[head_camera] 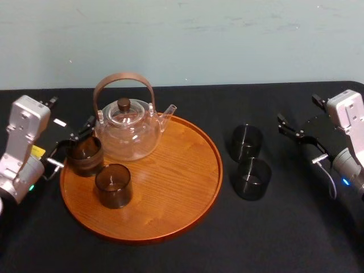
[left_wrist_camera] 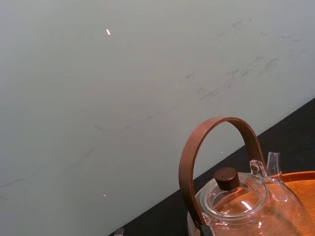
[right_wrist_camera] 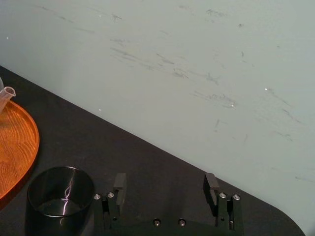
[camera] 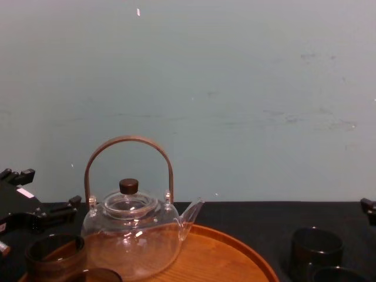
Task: Pick up the glass from the table and place it on the tray.
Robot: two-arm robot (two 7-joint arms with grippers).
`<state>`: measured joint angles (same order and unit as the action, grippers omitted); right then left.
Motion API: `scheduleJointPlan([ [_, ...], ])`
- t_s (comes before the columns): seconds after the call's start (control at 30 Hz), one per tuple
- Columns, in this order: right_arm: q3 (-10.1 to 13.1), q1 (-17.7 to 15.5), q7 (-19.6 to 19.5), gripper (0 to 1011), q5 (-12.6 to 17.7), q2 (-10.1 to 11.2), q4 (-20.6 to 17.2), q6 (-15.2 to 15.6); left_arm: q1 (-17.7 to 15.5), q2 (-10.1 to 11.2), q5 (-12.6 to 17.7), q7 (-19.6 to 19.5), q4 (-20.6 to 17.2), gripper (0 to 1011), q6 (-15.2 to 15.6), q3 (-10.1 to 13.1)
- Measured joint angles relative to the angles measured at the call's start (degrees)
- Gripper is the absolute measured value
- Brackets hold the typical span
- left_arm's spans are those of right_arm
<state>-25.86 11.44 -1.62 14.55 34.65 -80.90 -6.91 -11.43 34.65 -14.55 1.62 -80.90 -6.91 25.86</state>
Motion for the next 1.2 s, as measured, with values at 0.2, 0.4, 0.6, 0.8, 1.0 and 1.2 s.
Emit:
scheduleJointPlan([
  [0.2, 0.0, 0.0, 0.0, 1002, 0.0, 0.0, 0.0, 0.0, 0.0, 0.0, 0.0, 0.0, 0.0, 1001, 0.0, 0.0],
  [0.4, 0.0, 0.0, 0.0, 1002, 0.0, 0.0, 0.0, 0.0, 0.0, 0.0, 0.0, 0.0, 0.0, 1001, 0.0, 0.0],
  [0.6, 0.0, 0.0, 0.0, 1002, 0.0, 0.0, 0.0, 0.0, 0.0, 0.0, 0.0, 0.0, 0.0, 1001, 0.0, 0.0],
  [0.8, 0.0, 0.0, 0.0, 1002, 0.0, 0.0, 0.0, 0.0, 0.0, 0.0, 0.0, 0.0, 0.0, 1001, 0.0, 0.0],
  [1.0, 0.0, 0.0, 0.0, 1002, 0.0, 0.0, 0.0, 0.0, 0.0, 0.0, 0.0, 0.0, 0.0, 1001, 0.0, 0.0],
  [1.2, 0.0, 0.0, 0.0, 1002, 0.0, 0.0, 0.0, 0.0, 0.0, 0.0, 0.0, 0.0, 0.0, 1001, 0.0, 0.0],
])
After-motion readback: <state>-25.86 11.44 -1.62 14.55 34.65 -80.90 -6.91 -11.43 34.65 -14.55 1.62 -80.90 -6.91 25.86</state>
